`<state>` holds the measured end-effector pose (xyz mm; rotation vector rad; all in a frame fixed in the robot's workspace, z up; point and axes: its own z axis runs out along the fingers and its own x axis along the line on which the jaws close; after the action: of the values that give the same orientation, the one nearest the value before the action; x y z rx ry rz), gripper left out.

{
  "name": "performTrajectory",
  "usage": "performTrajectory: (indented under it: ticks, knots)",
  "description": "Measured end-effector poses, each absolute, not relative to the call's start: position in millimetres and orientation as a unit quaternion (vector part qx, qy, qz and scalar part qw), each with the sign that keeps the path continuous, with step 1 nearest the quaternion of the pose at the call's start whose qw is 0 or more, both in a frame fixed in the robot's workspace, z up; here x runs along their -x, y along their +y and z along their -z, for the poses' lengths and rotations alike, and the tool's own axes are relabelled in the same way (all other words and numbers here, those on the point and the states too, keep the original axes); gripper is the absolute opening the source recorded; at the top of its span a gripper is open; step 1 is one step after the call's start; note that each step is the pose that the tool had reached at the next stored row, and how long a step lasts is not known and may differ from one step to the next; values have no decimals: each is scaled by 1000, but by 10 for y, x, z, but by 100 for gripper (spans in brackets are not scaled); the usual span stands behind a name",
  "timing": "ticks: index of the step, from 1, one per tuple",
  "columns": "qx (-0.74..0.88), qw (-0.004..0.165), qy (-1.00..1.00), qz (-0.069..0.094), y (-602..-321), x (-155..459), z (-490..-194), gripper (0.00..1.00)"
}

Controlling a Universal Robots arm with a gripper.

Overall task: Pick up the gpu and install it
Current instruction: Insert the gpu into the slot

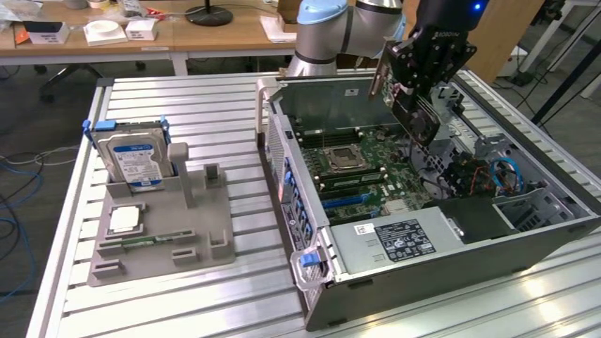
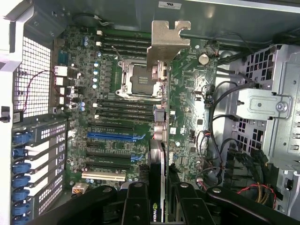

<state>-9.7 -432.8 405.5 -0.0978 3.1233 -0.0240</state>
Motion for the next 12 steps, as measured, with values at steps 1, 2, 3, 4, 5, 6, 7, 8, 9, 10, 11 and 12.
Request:
performTrajectory:
  ticks: [1,2,3,4,5,6,7,8,9,10,11,12]
  knots:
    - [31,8,999,7,-4328,97,-4054,26]
    - [31,8,999,7,-4328,97,-4054,26]
    - [32,8,999,7,-4328,97,-4055,26]
    - [32,8,999,7,-4328,97,-4055,26]
    - [32,8,999,7,-4328,97,-4055,26]
    - [32,8,999,7,-4328,97,-4055,26]
    - [32,8,999,7,-4328,97,-4055,26]
    - [33,8,999,7,-4328,97,-4055,26]
    - [34,8,999,7,-4328,97,-4055,26]
    - [36,8,999,7,-4328,96,-4055,26]
    - [37,8,999,7,-4328,97,-4055,26]
    - [37,8,999,7,-4328,97,-4055,26]
